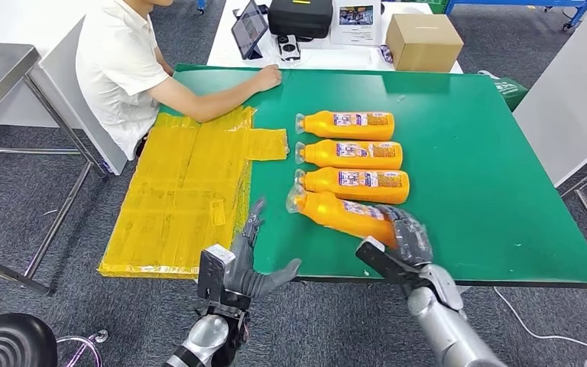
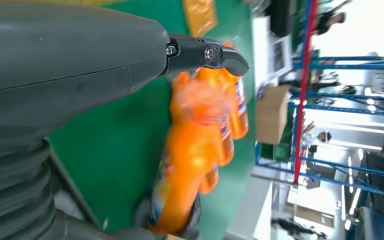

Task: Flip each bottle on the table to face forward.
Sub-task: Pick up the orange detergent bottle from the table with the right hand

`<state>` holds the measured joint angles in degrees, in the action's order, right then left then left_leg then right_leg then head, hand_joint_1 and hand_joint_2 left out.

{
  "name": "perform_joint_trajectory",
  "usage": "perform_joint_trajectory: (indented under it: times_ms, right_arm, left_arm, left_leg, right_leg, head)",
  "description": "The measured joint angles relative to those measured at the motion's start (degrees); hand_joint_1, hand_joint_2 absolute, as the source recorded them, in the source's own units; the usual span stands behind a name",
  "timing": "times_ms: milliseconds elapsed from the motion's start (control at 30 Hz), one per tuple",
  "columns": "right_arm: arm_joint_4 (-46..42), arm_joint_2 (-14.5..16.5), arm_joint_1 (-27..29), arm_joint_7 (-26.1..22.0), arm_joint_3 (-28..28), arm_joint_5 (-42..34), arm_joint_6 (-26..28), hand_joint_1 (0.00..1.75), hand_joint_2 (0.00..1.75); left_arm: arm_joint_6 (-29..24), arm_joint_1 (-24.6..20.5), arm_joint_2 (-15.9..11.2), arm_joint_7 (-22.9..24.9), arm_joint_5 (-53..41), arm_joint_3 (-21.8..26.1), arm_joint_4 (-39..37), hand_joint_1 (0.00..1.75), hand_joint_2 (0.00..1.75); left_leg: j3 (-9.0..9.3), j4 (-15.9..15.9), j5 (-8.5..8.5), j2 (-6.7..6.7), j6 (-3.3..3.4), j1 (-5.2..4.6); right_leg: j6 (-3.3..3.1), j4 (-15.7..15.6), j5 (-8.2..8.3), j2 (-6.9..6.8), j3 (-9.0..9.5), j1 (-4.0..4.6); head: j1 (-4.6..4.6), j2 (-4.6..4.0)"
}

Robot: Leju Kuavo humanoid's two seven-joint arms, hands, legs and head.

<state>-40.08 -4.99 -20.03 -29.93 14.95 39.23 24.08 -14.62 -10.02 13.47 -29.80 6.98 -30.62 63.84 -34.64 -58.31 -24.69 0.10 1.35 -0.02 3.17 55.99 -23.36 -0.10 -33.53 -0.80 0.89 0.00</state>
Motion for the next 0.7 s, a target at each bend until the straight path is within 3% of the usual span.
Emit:
perform_joint_trajectory:
  times_ms: [267, 700]
  right_arm:
    - [-12.2, 4.4, 8.1, -0.8, -0.8, -10.2, -1.2, 1.75, 1.75]
    - [-16.9, 7.4, 11.4, -1.9, -1.4, -13.0, -0.6, 1.75, 1.75]
  left_arm:
    - [6.8, 1.8, -0.1, 4.2, 11.8, 1.5, 0.0, 0.0, 1.75]
    - [7.3, 2.9, -0.5, 4.3, 15.8, 2.5, 2.0, 0.0, 1.75]
  left_leg:
    - [-0.32, 0.0, 0.04, -0.07, -0.02, 0.06]
    - [-0.66, 0.0, 0.04, -0.17, -0.01, 0.0]
  right_leg:
    - [-0.02, 0.0, -0.02, -0.01, -0.25, 0.02]
    - [-0.01, 0.0, -0.03, -0.07, -0.54, -0.01]
  head:
    - [0.01, 0.0]
    - [0.01, 0.0]
